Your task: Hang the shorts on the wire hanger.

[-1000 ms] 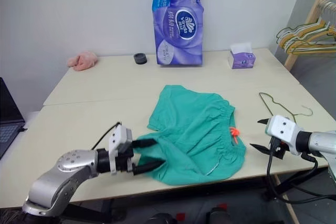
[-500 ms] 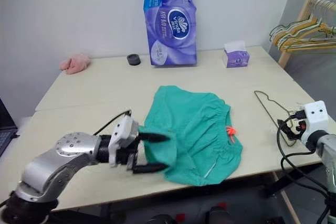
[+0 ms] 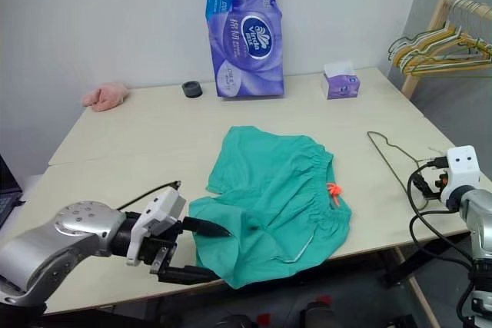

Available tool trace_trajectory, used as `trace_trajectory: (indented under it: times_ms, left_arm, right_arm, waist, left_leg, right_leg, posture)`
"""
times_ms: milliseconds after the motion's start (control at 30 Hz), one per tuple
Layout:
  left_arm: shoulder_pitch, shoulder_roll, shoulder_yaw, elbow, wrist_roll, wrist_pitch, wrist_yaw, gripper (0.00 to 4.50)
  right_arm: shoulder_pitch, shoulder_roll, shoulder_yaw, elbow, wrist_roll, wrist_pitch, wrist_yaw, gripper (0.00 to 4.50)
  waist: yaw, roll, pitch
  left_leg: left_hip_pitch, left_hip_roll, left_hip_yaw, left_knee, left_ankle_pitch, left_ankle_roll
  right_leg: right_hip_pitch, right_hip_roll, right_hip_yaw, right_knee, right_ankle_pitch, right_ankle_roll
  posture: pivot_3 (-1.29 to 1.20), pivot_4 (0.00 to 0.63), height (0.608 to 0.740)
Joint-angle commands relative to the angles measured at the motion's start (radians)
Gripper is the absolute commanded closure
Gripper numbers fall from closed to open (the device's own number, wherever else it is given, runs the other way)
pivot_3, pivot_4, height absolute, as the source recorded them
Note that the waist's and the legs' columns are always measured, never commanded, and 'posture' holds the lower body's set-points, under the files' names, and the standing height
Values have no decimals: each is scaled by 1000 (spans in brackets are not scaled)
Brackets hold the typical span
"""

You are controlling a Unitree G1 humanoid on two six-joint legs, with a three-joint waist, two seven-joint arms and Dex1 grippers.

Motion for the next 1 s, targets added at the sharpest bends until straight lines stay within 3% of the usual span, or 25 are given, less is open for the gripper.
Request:
trace_trajectory:
  times_ms: [33,200,333,567,1000]
  left_arm:
    - [-9,72,22,34,128,-113,-25,6]
    - [26,134,14,33,242,-225,-39,6]
    - [-73,6,48,28,130,-165,27,6]
    - [-226,-201,-9,71,125,-135,147,6]
    - [-286,-244,-91,97,177,-152,132,6]
  right_arm:
    - [-24,-20,-3,-19,-6,-19,1,178]
    - [-23,-16,11,-18,-13,-27,5,178]
    - [-39,-23,35,18,-53,-79,-17,178]
    - [-118,11,27,187,-58,-96,-69,178]
    - [-260,33,144,463,-47,-23,114,178]
  waist:
    - [0,2,-1]
    - [2,2,0]
    - [8,1,0]
    - [4,1,0]
    - [-31,0,1]
  left_leg:
    - [0,0,0,0,0,0]
    - [0,0,3,0,-1,0]
    - [0,0,2,1,-1,1]
    - [0,0,3,2,-1,0]
    - [1,1,7,1,-1,1]
  right_leg:
    - [0,0,0,0,0,-1]
    - [0,0,3,-2,3,-4]
    - [0,0,2,-2,3,-2]
    - [1,0,3,-1,3,2]
    - [0,0,6,-1,5,-2]
  posture:
    - [-132,34,740]
    - [-117,34,740]
    - [-115,33,740]
    - [-129,33,740]
    - [-141,36,740]
